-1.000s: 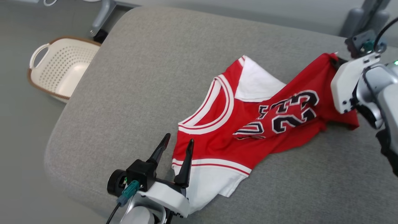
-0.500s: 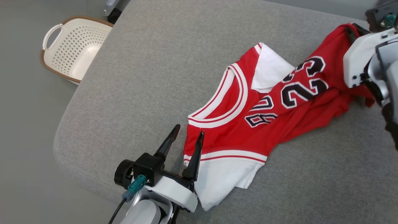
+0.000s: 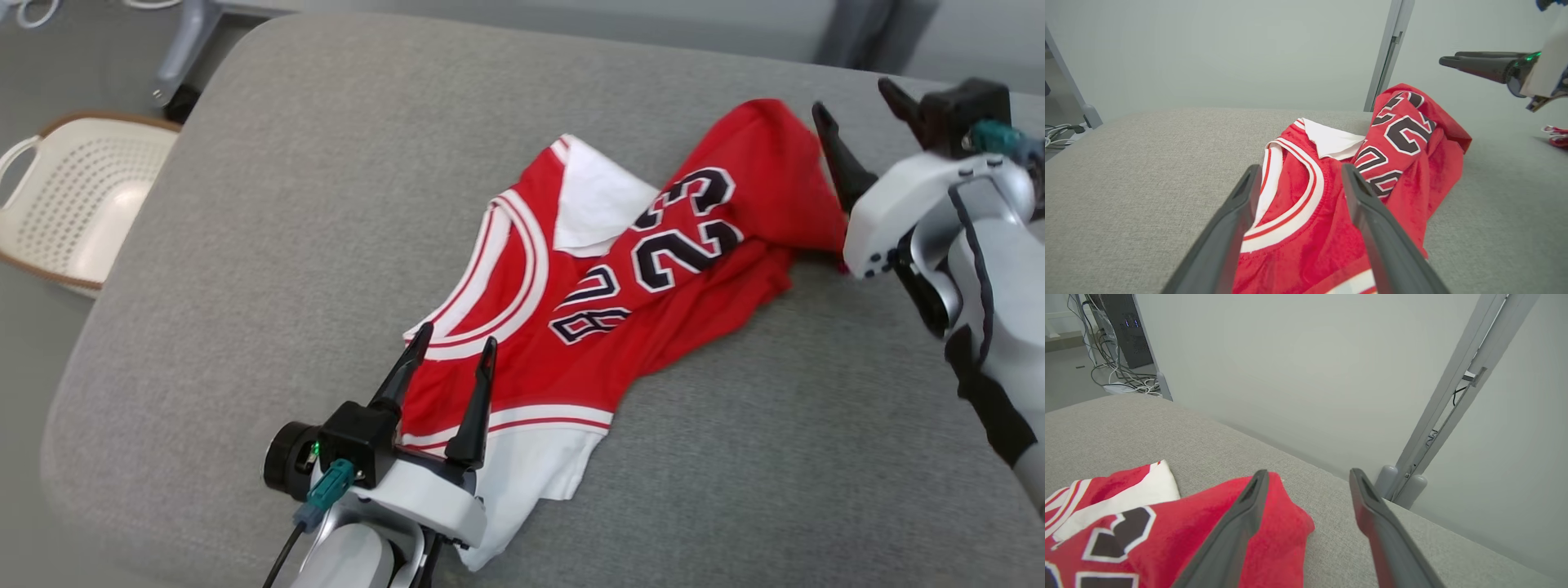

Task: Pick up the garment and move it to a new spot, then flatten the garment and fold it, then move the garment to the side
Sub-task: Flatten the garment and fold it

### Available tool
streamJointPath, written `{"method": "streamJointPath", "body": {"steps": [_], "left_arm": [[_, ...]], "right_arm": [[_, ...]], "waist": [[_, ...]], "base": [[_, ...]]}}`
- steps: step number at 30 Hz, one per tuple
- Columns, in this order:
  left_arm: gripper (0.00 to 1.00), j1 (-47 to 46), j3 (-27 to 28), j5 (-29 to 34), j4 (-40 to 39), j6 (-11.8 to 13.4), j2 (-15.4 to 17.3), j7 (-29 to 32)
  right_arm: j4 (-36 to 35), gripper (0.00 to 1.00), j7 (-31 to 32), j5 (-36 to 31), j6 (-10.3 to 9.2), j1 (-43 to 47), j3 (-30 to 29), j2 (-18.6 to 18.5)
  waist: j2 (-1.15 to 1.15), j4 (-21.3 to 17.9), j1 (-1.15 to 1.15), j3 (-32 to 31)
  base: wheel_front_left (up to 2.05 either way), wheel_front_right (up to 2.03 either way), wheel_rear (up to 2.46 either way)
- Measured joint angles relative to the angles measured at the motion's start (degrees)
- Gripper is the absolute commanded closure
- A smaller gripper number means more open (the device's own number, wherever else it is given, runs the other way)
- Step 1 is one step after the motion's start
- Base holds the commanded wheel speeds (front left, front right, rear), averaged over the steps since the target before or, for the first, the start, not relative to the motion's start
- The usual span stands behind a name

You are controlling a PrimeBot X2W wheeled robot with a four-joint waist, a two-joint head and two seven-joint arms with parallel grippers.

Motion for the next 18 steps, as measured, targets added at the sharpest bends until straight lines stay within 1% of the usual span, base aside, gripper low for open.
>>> {"method": "streamJointPath", "body": {"steps": [5, 8, 13, 18], "left_arm": [[0.00, 0.9, 1.6, 1.0, 0.2, -0.2, 0.6, 0.0], [0.00, 1.9, 2.2, 1.2, 0.2, -0.3, 0.9, 0.0], [0.00, 2.3, 2.6, 1.4, 0.3, -0.5, 1.2, 0.0], [0.00, 2.5, 2.5, 1.8, 0.7, -0.8, 1.2, 0.0]], "right_arm": [[-3.1, 0.00, -2.8, 3.7, 0.00, 6.3, -0.3, -0.7], [-5.4, 0.00, -3.4, 5.4, 0.00, 11.1, -1.0, -0.6], [-9.5, 0.00, -3.6, 7.6, 0.00, 18.5, -2.3, 1.5], [-12.0, 0.00, -3.6, 8.1, 0.00, 21.7, -2.4, 4.5]], "waist": [[0.00, -3.4, 0.00, -2.1], [0.00, -4.9, 0.00, -3.4], [0.00, -6.0, 0.00, -4.5], [0.00, -5.2, 0.00, -4.1]], "base": [[0.00, 0.00, 0.00], [0.00, 0.00, 0.00], [0.00, 0.00, 0.00], [0.00, 0.00, 0.00]]}}
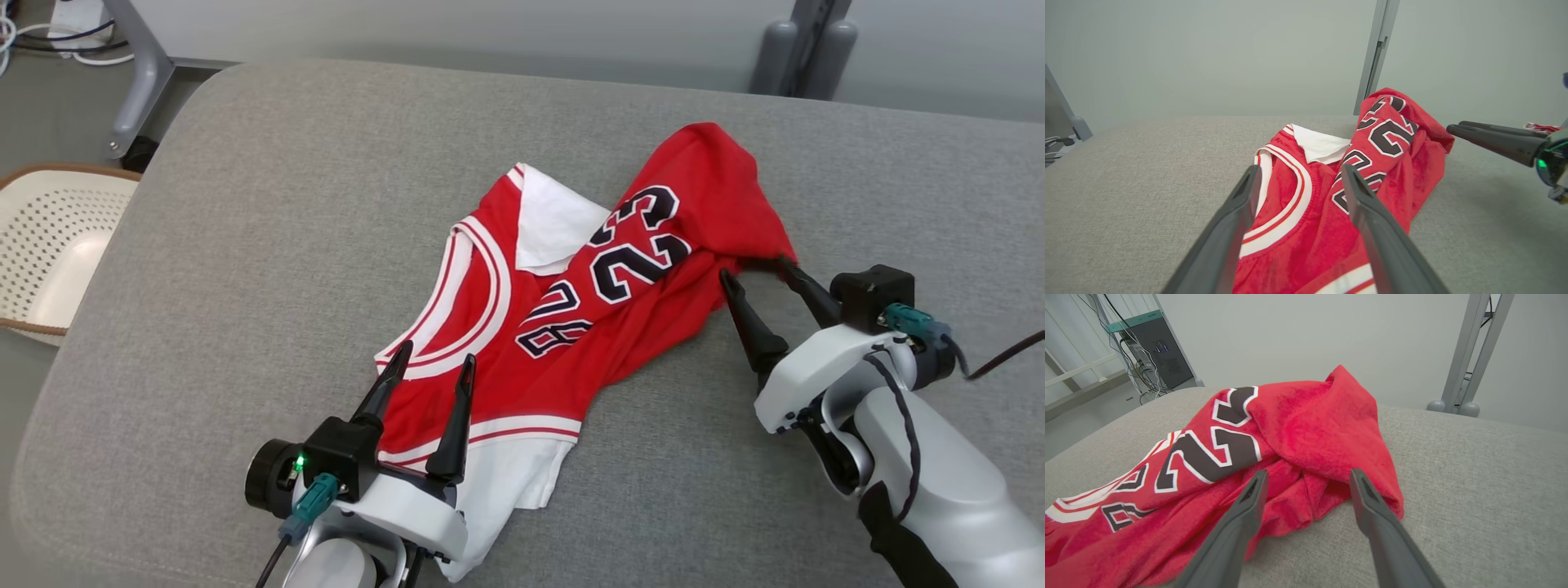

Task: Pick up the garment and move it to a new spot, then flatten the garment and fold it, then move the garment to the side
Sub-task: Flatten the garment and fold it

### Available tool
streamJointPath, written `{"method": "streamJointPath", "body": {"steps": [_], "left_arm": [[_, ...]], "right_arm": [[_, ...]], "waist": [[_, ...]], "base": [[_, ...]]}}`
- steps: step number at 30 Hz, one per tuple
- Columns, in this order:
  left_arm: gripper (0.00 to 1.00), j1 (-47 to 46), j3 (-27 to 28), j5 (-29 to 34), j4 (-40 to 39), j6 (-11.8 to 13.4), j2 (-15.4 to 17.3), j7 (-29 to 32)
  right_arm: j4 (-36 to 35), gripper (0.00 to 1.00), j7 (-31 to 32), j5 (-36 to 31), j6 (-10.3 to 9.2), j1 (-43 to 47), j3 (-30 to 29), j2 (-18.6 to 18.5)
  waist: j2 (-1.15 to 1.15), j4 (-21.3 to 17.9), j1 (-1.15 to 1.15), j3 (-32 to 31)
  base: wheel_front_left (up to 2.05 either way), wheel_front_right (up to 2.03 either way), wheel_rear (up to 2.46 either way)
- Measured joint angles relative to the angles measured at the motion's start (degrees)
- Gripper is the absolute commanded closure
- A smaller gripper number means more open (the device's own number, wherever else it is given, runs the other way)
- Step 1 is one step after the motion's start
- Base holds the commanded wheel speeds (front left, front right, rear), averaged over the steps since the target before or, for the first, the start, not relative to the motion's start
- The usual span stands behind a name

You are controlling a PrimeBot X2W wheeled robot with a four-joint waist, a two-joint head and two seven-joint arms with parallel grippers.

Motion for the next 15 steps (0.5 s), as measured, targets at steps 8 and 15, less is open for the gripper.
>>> {"method": "streamJointPath", "body": {"steps": [8, 15], "left_arm": [[0.00, -0.1, -0.1, 0.0, 0.2, -0.1, -0.4, 0.0], [0.00, 0.0, 0.6, 0.0, 0.2, 0.0, -0.7, 0.0]], "right_arm": [[6.8, 0.00, 1.1, -2.2, 0.00, -1.1, 0.2, 2.3], [11.5, 1.00, 1.3, -3.6, 0.00, -2.8, 0.2, 2.7]], "waist": [[0.00, 3.5, 0.00, 0.7], [0.00, 5.0, 0.00, 1.2]], "base": [[0.00, 0.00, 0.00], [0.00, 0.00, 0.00]]}}
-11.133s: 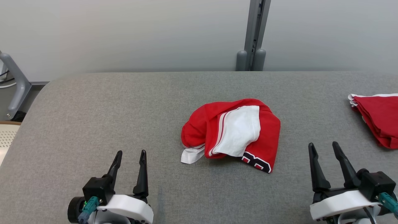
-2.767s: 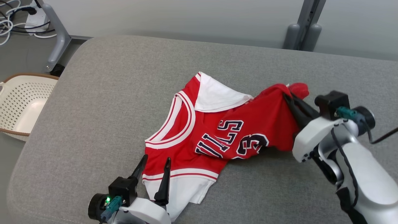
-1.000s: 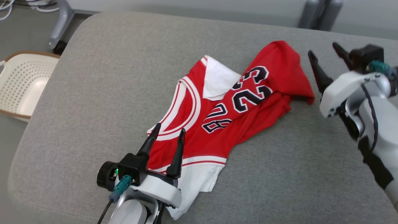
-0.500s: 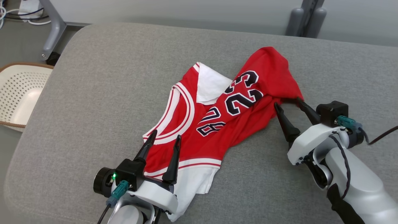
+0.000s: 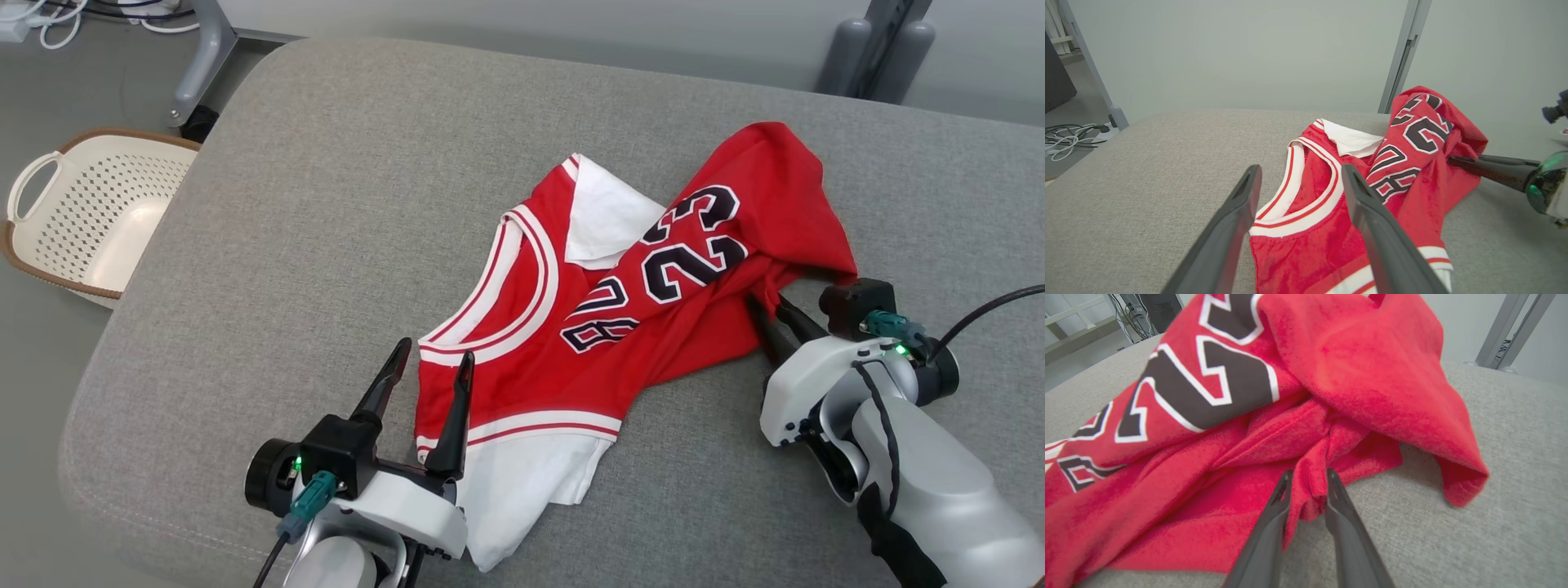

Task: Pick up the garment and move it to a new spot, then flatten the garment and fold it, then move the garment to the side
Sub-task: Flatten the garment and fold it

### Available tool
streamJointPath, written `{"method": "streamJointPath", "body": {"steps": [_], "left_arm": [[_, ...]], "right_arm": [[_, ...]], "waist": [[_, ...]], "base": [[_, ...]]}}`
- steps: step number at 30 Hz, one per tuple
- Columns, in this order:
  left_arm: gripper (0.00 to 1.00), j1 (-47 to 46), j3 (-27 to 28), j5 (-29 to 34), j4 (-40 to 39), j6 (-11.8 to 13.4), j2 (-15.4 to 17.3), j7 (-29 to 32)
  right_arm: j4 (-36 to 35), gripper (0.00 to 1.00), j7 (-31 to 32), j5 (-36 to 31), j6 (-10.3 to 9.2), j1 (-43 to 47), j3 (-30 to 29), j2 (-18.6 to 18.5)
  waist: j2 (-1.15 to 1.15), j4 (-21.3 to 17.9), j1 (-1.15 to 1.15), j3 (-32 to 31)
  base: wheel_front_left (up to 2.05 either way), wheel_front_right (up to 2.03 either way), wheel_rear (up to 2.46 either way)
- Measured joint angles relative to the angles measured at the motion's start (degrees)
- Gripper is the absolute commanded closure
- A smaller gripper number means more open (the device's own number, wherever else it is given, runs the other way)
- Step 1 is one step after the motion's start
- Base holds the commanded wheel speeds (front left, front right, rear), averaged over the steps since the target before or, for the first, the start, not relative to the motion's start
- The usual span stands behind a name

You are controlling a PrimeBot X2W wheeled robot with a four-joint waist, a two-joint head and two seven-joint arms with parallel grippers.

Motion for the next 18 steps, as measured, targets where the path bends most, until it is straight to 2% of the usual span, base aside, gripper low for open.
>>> {"method": "streamJointPath", "body": {"steps": [8, 13, 18], "left_arm": [[0.00, 0.3, 1.0, 0.3, -0.1, 0.1, -0.1, 0.0], [0.00, 0.9, 1.5, 0.5, -0.2, 0.1, -0.1, 0.0], [0.00, 1.7, 1.9, 0.9, -0.3, 0.1, 0.0, 0.0]], "right_arm": [[-2.6, 1.00, -1.1, 0.4, 0.00, 0.0, -2.5, -1.1], [-11.1, 1.00, -1.2, -0.2, 0.00, 4.6, -7.5, -2.6], [-21.0, 1.00, -1.3, -3.9, 0.00, 13.6, -16.3, -2.8]], "waist": [[0.00, -2.2, 0.00, -1.1], [0.00, -4.4, 0.00, -1.9], [0.00, -6.7, 0.00, -2.6]], "base": [[0.00, 0.00, 0.00], [0.00, 0.00, 0.00], [0.00, 0.00, 0.00]]}}
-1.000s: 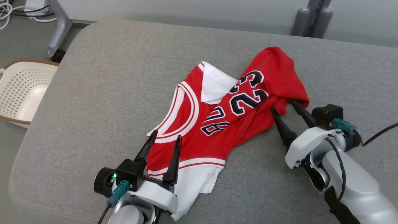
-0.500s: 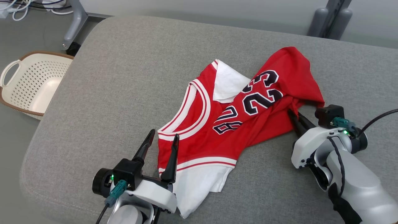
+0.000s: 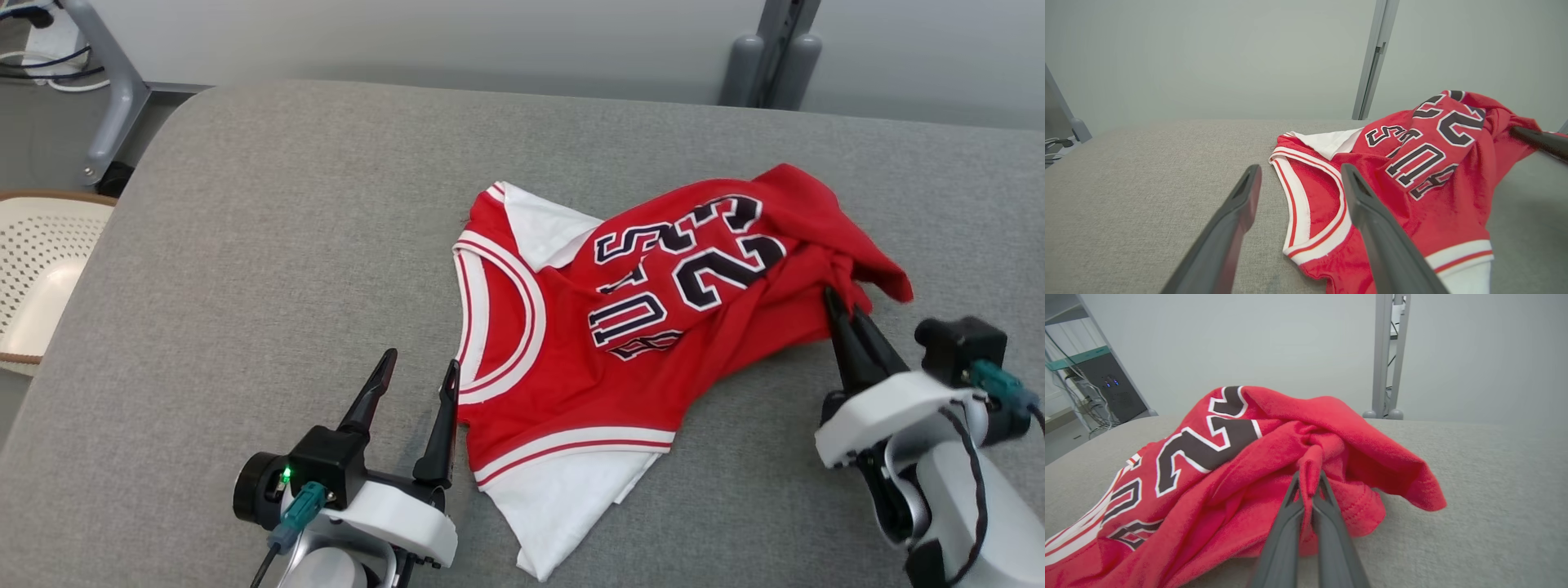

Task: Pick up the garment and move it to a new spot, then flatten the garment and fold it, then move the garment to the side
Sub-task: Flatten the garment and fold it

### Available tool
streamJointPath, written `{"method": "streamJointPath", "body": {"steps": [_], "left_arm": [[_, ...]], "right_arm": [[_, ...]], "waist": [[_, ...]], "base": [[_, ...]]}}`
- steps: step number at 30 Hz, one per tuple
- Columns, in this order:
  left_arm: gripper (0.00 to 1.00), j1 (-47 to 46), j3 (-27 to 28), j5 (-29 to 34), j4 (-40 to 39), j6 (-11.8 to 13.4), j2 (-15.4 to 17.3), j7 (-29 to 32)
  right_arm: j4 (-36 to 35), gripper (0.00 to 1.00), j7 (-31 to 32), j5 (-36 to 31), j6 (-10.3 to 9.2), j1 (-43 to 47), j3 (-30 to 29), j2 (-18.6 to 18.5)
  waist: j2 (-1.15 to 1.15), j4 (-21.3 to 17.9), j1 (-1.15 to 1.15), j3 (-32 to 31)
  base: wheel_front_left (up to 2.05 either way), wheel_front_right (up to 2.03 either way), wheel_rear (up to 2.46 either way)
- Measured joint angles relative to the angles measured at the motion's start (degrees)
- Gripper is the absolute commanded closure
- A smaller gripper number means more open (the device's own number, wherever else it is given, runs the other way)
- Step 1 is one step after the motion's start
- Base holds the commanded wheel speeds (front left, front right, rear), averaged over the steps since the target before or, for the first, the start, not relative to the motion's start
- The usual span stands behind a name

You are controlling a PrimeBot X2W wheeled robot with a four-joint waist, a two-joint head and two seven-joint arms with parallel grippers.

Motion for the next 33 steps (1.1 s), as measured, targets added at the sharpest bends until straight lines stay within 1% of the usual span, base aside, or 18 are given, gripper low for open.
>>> {"method": "streamJointPath", "body": {"steps": [3, 6, 12, 13, 14, 15, 16, 22, 26, 28, 33], "left_arm": [[0.00, 0.0, 0.1, 0.1, 0.0, 0.0, 0.1, 0.0], [0.00, 0.0, 0.1, 0.1, 0.1, -0.1, 0.3, 0.0], [0.00, 0.0, 0.2, 0.1, 0.6, -0.3, 0.6, 0.0], [0.00, 0.0, 0.2, 0.1, 0.6, -0.3, 0.7, 0.0], [0.00, 0.1, 0.2, 0.1, 0.7, -0.3, 0.7, 0.0], [0.00, 0.2, 0.2, 0.1, 0.8, -0.3, 0.7, 0.0], [0.00, 0.4, 0.1, 0.1, 0.8, -0.3, 0.8, 0.0], [0.00, 1.2, -0.3, 0.1, 1.2, -0.3, 1.0, 0.0], [0.00, 1.4, -0.7, 0.0, 1.2, -0.3, 1.1, 0.1], [0.00, 1.4, -1.0, 0.0, 1.2, -0.4, 1.1, 0.2], [0.00, 1.4, -1.3, 0.0, 1.0, -0.5, 1.1, 0.3]], "right_arm": [[-3.5, 1.00, 0.0, -1.8, 0.00, 5.9, -3.9, 2.2], [-5.1, 1.00, 0.0, -3.4, 0.00, 10.0, -6.5, 4.1], [-6.8, 1.00, 0.7, -5.8, 0.00, 14.4, -8.3, 6.6], [-7.1, 0.78, 0.7, -5.7, 0.00, 14.8, -8.6, 6.9], [-7.5, 0.55, 0.8, -5.7, 0.00, 15.1, -8.7, 7.1], [-8.0, 0.55, 0.9, -5.8, 0.00, 15.5, -8.8, 7.2], [-8.6, 0.00, 0.9, -5.9, 0.00, 15.8, -9.1, 7.4], [-14.6, 0.00, 1.7, -8.3, 0.00, 18.1, -11.9, 6.4], [-18.9, 0.00, 3.7, -10.5, 0.00, 19.1, -13.7, 5.5], [-19.9, 0.00, 5.1, -13.1, 0.00, 19.1, -14.1, 4.5], [-19.3, 0.00, 6.5, -15.1, 0.01, 18.4, -14.5, 3.4]], "waist": [[0.00, -1.3, 0.00, -0.2], [0.00, -2.4, 0.00, -0.4], [0.00, -3.7, 0.00, -1.0], [0.00, -3.9, 0.00, -1.2], [0.00, -4.1, 0.00, -1.4], [0.00, -4.3, 0.00, -1.7], [0.00, -4.5, 0.00, -2.0], [0.00, -5.2, 0.00, -3.6], [0.00, -5.1, 0.00, -4.3], [0.00, -4.7, 0.00, -4.4], [0.00, -3.7, 0.00, -4.2]], "base": [[0.00, 0.00, 0.00], [0.00, 0.00, 0.00], [0.00, 0.00, 0.00], [0.00, 0.00, 0.00], [0.00, 0.00, 0.00], [0.00, 0.00, 0.00], [0.00, 0.00, 0.00], [0.00, 0.00, 0.00], [0.00, 0.00, 0.00], [0.00, 0.00, 0.00], [0.00, 0.00, 0.00]]}}
